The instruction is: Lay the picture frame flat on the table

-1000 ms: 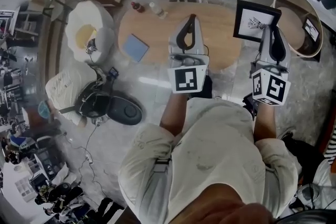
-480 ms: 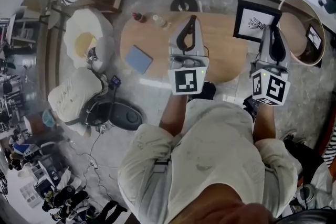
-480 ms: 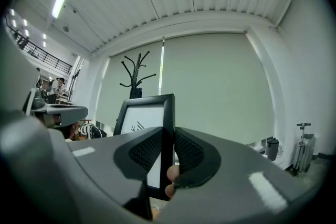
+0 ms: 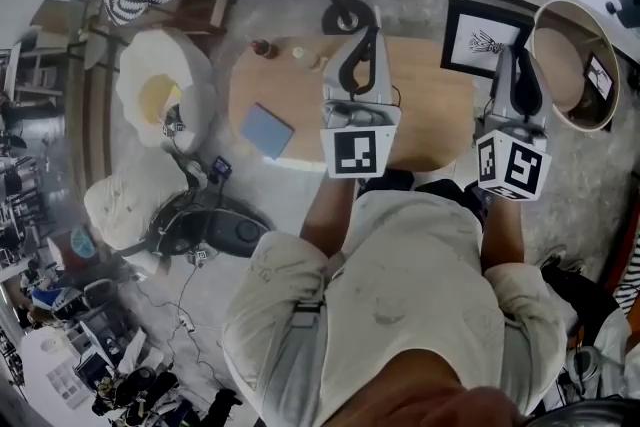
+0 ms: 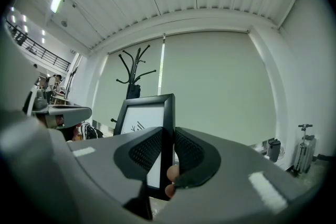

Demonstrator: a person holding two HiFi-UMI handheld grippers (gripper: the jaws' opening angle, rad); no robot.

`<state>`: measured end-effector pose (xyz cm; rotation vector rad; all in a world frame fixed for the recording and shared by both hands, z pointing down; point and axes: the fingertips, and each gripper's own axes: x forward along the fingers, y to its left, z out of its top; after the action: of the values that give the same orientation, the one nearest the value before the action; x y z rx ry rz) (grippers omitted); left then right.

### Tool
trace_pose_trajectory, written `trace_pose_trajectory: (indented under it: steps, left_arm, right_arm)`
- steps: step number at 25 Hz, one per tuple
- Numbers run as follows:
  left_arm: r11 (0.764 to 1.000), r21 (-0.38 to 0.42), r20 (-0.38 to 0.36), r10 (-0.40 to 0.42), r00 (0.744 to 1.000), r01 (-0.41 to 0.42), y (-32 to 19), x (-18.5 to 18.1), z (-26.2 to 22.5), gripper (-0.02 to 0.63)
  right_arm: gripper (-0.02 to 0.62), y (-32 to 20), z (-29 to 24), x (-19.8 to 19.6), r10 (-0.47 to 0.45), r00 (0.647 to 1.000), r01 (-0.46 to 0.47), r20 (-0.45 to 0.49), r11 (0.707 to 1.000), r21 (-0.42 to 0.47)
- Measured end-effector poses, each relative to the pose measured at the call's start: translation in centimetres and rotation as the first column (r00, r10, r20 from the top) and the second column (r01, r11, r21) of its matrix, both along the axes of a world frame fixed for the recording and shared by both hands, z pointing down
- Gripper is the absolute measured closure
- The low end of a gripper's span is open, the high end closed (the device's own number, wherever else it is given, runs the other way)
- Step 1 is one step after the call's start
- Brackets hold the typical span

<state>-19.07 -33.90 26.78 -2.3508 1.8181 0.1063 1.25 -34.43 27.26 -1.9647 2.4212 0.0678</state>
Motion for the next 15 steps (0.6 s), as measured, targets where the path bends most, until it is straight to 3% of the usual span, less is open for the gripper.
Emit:
trace_pose_trajectory:
  steps: [15]
  left_arm:
    - [0.998, 0.024, 0.0, -0.065, 0.998, 0.065, -2.5, 3.6, -0.9, 0.601]
  right_arm:
    - [0.522, -3.8, 0.1, 5.1, -0.027, 0.999, 0.027, 0.036, 1.0, 0.004]
